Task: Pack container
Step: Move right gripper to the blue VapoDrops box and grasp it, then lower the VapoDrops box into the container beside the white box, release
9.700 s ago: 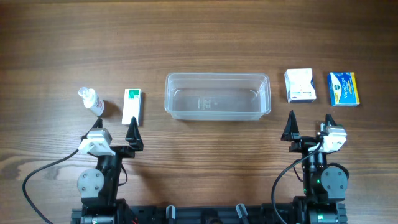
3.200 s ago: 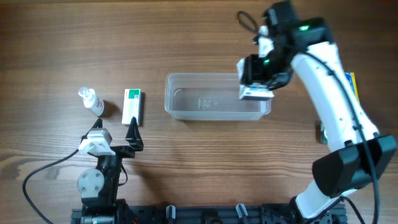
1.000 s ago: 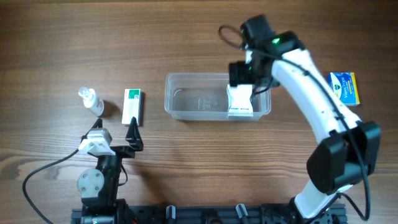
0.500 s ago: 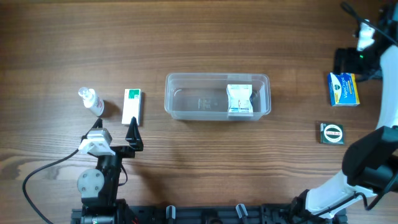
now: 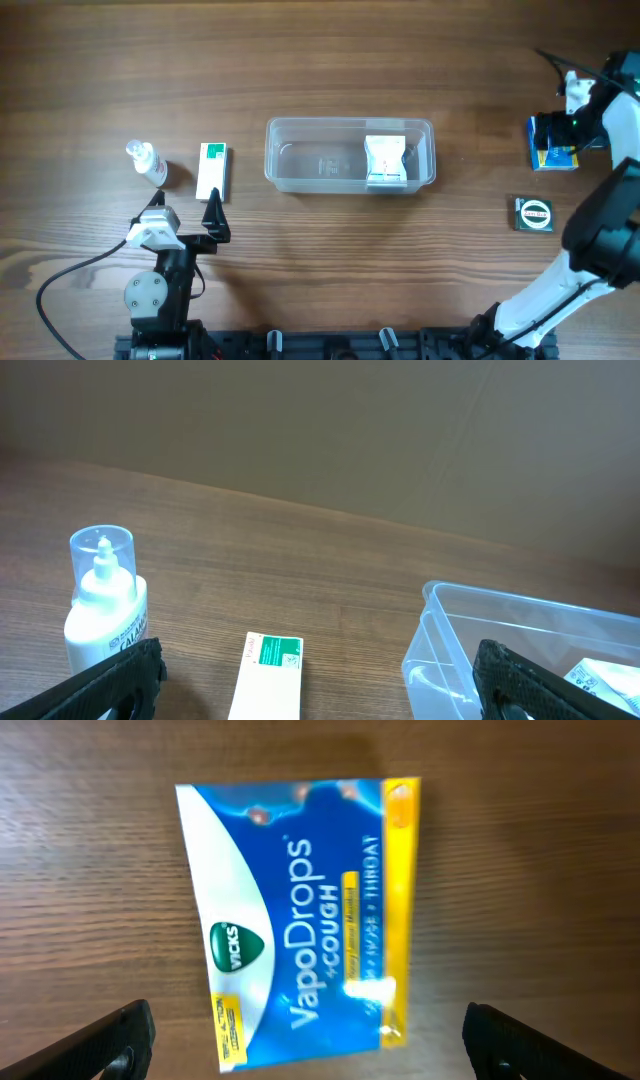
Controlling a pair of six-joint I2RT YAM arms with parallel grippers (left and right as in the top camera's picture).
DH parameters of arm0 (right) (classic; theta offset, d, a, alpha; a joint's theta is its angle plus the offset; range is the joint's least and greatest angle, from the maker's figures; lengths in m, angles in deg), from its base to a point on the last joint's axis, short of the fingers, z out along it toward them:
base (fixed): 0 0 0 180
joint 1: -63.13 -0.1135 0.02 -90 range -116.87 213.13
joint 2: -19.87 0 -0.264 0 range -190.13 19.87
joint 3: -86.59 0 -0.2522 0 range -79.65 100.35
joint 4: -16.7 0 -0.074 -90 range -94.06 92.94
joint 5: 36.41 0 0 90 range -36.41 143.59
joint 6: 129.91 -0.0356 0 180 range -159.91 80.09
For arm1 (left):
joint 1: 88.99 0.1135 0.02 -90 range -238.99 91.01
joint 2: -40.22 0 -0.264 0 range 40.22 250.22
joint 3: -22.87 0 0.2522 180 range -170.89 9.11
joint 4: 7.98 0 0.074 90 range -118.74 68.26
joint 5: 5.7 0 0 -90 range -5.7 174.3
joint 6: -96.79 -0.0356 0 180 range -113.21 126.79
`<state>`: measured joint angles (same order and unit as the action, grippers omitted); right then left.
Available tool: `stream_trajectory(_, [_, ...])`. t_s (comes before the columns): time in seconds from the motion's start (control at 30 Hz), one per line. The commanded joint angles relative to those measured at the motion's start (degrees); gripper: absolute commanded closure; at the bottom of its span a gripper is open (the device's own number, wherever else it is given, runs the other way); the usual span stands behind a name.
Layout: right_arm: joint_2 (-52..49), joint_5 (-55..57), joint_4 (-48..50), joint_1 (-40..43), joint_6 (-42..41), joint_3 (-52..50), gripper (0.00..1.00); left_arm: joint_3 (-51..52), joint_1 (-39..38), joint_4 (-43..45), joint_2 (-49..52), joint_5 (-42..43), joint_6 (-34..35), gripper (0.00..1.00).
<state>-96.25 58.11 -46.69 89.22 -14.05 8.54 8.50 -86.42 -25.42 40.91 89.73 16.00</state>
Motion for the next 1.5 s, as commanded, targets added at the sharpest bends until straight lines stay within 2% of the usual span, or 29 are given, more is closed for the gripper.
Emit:
stream_trajectory(0.0, [-2.5,-2.7,0.6,0.4,1.8,-0.6,0.0,0.3,-0.1,-0.3,-0.4,-0.2,-1.1,0.0])
stream_trajectory(0.43, [-3.9,-4.6,4.1,1.4,2.4,-0.6,0.0,0.3,-0.1,-0.3,-0.4,-0.2,-1.1,0.0])
stream_trajectory(1.03, [-7.3,-6.5,5.0,1.9,-0.7,-0.6,0.02,0.3,-0.1,-0.3,-0.4,-0.2,-1.1,0.0])
stream_trajectory(1.23, [-7.3,-6.5,5.0,1.9,-0.7,-0.6,0.13,0.3,-0.1,-0.3,-0.4,-0.2,-1.1,0.0])
stream_trajectory(1.37, [-7.3,-6.5,5.0,1.9,-3.6,-0.5,0.27,0.3,-0.1,-0.3,-0.4,-0.2,-1.1,0.0])
stream_trajectory(1.47, [-7.0,-6.6,4.1,1.9,-6.2,-0.1,0.29,0.3,-0.1,-0.3,-0.4,-0.2,-1.1,0.0])
